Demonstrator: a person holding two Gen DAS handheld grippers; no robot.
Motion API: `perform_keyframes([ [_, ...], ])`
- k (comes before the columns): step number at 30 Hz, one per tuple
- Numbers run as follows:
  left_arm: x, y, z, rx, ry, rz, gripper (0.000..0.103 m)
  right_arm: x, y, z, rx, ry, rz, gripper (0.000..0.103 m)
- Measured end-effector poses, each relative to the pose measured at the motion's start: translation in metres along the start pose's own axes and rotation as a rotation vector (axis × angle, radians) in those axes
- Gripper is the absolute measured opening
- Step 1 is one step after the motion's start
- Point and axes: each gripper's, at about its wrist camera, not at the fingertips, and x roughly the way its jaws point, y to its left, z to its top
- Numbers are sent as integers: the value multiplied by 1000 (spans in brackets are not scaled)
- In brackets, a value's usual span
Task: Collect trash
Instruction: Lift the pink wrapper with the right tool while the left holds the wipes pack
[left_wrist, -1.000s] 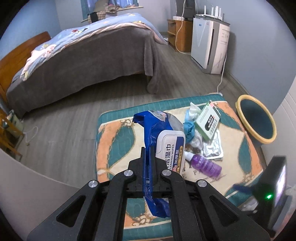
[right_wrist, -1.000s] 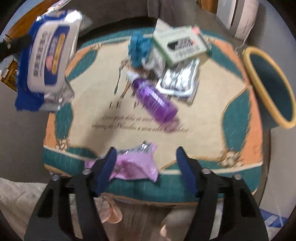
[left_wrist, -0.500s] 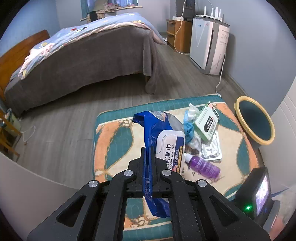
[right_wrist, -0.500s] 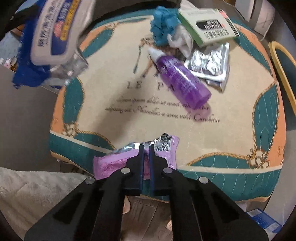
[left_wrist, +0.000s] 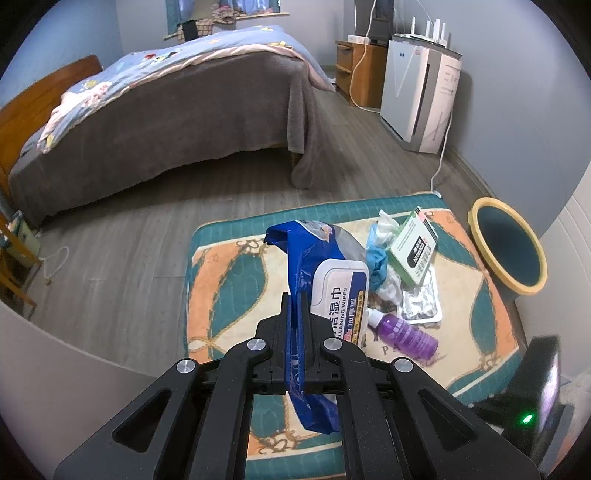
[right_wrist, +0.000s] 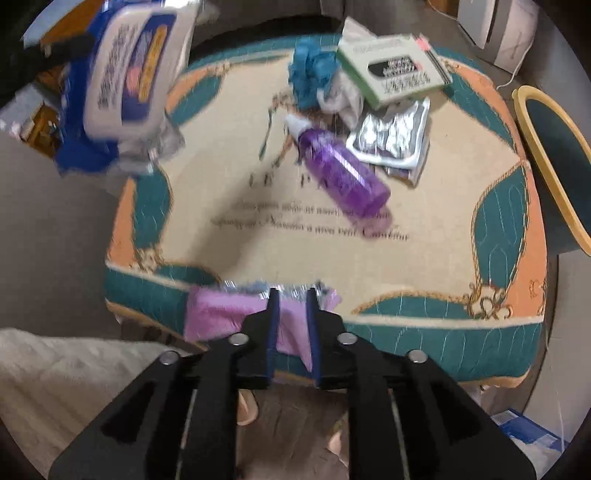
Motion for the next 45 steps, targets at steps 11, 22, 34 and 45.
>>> perform_keyframes([
  [11,1,-4,0,9,3,0,3,5,-9,0,56,0,38,34],
  [22,0,-2,1,-3,2,-13,3,-4,37,-14,-140,10,60,46],
  [34,2,1,1,-7,9,-23,3,11,56,-51,-231,115,82,46],
  [45,-23,23,11,-54,-73,-68,3,118,101,-144,-664,437,-91,46],
])
